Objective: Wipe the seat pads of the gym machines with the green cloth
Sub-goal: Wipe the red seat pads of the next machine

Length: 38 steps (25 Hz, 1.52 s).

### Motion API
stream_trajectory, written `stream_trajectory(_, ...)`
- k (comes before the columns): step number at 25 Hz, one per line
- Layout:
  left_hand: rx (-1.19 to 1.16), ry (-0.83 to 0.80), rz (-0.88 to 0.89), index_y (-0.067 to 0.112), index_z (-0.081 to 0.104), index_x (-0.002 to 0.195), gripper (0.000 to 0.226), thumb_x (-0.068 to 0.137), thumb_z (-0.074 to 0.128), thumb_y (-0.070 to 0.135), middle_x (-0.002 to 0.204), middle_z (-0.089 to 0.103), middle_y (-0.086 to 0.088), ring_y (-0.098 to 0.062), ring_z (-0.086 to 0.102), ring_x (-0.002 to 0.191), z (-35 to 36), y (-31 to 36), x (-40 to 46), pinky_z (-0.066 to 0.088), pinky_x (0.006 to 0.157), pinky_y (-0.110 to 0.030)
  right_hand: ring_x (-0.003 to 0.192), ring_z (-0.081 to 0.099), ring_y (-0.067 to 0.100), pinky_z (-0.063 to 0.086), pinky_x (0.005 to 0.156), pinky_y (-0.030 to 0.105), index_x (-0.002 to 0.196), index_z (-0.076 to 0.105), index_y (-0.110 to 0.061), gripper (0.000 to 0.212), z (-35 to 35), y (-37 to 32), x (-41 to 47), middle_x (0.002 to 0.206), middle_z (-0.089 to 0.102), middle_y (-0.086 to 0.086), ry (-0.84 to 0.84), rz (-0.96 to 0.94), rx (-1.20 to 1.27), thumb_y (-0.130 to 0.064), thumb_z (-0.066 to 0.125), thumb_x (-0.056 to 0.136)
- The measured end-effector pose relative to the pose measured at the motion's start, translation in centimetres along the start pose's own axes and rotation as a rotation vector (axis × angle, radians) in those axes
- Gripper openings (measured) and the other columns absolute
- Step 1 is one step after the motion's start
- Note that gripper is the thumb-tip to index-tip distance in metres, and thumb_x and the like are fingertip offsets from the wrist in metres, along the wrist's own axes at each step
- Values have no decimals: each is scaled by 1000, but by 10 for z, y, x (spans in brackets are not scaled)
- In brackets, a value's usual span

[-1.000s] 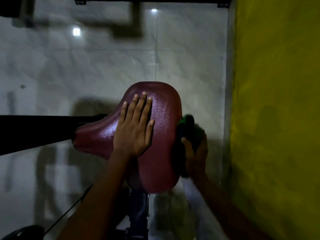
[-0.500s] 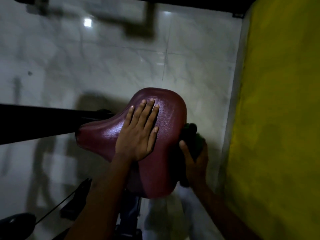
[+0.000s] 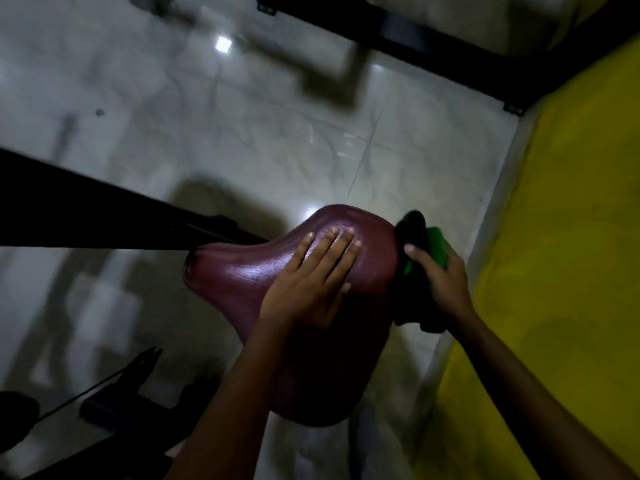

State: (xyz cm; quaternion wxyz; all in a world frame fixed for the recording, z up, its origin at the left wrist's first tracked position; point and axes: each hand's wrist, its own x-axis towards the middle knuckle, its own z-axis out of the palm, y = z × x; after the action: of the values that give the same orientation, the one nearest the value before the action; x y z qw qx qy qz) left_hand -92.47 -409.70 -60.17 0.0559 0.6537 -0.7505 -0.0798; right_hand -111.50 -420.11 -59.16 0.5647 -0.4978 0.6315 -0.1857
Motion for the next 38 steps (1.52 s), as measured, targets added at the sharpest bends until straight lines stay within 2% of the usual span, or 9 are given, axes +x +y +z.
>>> stream_trajectory(3, -8, -5, 4, 6, 34, 146, 55, 96, 33, 30, 152, 32, -13, -29, 26, 142, -2, 1, 0, 22, 115, -49, 91, 63, 21, 48, 81, 36, 99, 67, -17, 24, 2, -21, 28, 98, 68, 9, -65, 19, -29, -26, 74, 77)
stream_trajectory(6, -17, 1, 2, 6, 33, 146, 55, 97, 32, 31, 152, 32, -14, -30, 27, 142, -1, -1, -1, 21, 116, -49, 95, 61, 16, 47, 85, 36, 104, 67, -31, 38, 34, -72, 75, 104, 66, 0, -335, -188, -495, -45, 73, 70)
stream_trajectory(8, -31, 4, -5, 6, 32, 146, 55, 97, 33, 31, 152, 32, -14, -30, 27, 142, 0, 1, -3, 21, 115, -49, 97, 57, 17, 45, 87, 35, 106, 65, -33, 36, 55, -93, 85, 105, 62, -3, -479, -294, -732, -43, 72, 73)
stream_trajectory(15, -27, 28, -23, 8, 32, 146, 55, 97, 36, 32, 152, 32, -11, -29, 28, 141, -3, 1, -1, 25, 113, -48, 94, 63, 26, 49, 83, 39, 89, 69, -25, 15, 28, -87, 92, 94, 68, 7, -563, -162, -520, -22, 71, 75)
stream_trajectory(19, 39, 35, -67, 14, 39, 141, 49, 96, 37, 34, 150, 37, -6, -25, 32, 140, 2, 4, -3, 25, 114, -46, 99, 59, 15, 44, 81, 25, 94, 62, -34, 24, 84, -125, 110, 105, 63, -4, -892, -299, -734, -18, 71, 79)
stream_trajectory(24, 13, 92, -512, 22, 37, 142, 47, 97, 38, 38, 149, 38, -2, -21, 36, 136, 7, 50, -11, 24, 113, -42, 103, 54, 16, 42, 91, 32, 114, 63, -28, 36, 116, -148, 101, 110, 57, 0, -1148, -495, -1059, -33, 68, 79)
stream_trajectory(28, -7, 158, -761, 20, 38, 142, 48, 101, 28, 42, 149, 38, -3, -18, 22, 143, 10, 76, -14, 15, 117, -38, 95, 58, 12, 46, 89, 34, 97, 58, -44, 38, 96, -151, 111, 98, 57, -9, -1251, -447, -976, -49, 61, 60)
stream_trajectory(32, 0, 318, -1187, 15, 32, 146, 59, 96, 42, 45, 152, 36, -2, -16, 25, 143, 2, 80, -8, 19, 116, -40, 94, 58, 16, 46, 87, 36, 91, 59, -43, 24, 149, -146, 105, 99, 59, 0, -1410, -596, -1022, -43, 66, 68)
stream_trajectory(38, -86, 336, -1308, 14, 35, 146, 62, 94, 48, 45, 155, 27, 2, -12, 20, 144, -3, 89, -4, 24, 115, -40, 98, 58, 13, 47, 85, 31, 104, 60, -31, 35, 190, -127, 78, 105, 59, 1, -1427, -652, -872, -49, 65, 73)
